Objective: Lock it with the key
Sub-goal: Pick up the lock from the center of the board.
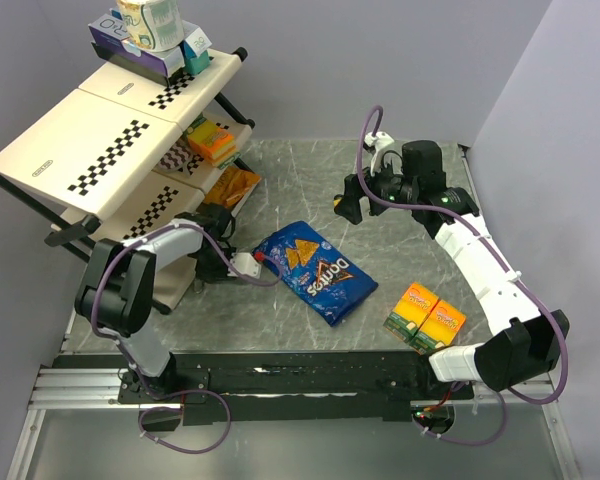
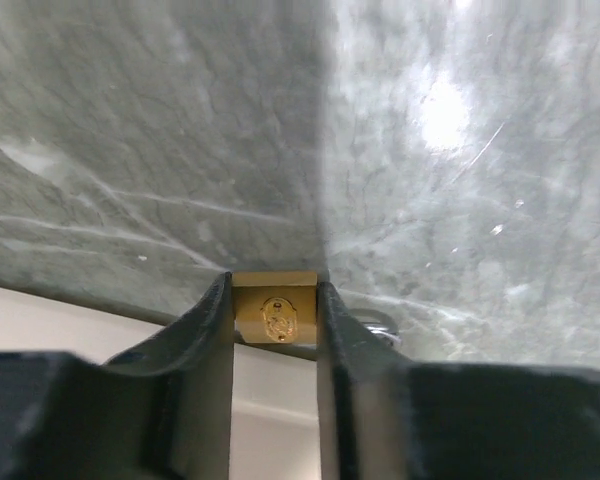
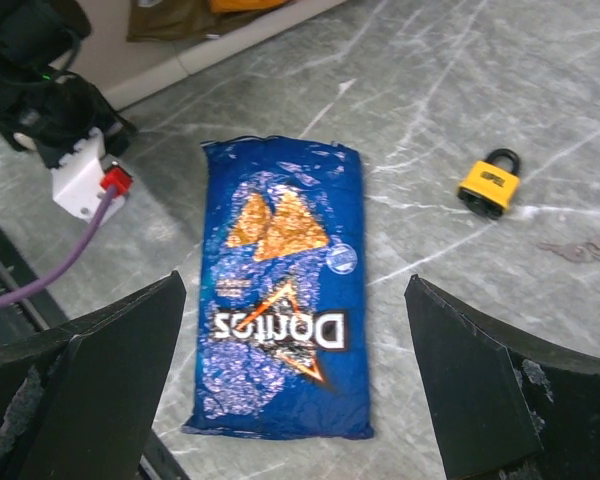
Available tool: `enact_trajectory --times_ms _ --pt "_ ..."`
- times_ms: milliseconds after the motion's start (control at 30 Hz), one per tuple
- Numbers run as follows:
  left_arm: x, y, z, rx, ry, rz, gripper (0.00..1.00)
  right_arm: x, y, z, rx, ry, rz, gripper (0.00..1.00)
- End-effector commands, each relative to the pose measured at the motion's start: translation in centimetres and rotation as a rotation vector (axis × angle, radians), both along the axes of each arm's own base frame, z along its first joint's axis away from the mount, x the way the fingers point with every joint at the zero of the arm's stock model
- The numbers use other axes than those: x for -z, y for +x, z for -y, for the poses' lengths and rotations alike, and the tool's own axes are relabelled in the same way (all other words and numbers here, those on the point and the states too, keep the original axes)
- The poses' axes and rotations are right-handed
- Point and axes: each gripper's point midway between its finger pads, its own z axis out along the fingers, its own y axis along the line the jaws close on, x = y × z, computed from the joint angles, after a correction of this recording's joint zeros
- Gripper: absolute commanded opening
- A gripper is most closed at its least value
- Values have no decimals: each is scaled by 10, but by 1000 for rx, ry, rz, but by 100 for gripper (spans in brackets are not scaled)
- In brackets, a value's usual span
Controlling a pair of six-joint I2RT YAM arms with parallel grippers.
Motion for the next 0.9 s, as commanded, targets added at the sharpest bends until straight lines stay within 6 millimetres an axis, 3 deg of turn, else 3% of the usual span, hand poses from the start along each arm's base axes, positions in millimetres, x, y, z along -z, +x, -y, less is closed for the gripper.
enact_trajectory --times_ms 0,133,267,433,633,867 --pt "-19 -14 30 -26 -120 -18 18 -19 -10 -15 -69 78 5 100" --pt "-41 -20 57 -51 -208 -43 3 -22 -18 -20 -102 119 2 100" --pt "-70 -27 82 -75 -309 -53 1 -29 -26 -21 -128 139 35 100" --pt "-132 -36 124 -102 -540 -104 1 -30 -34 -18 -150 129 116 100" --pt "-213 -57 167 -134 -841 -238 1 -40 -61 -16 -251 121 259 100" --pt "-281 -85 195 -214 -1097 -480 1 -58 -99 -24 -430 110 472 100"
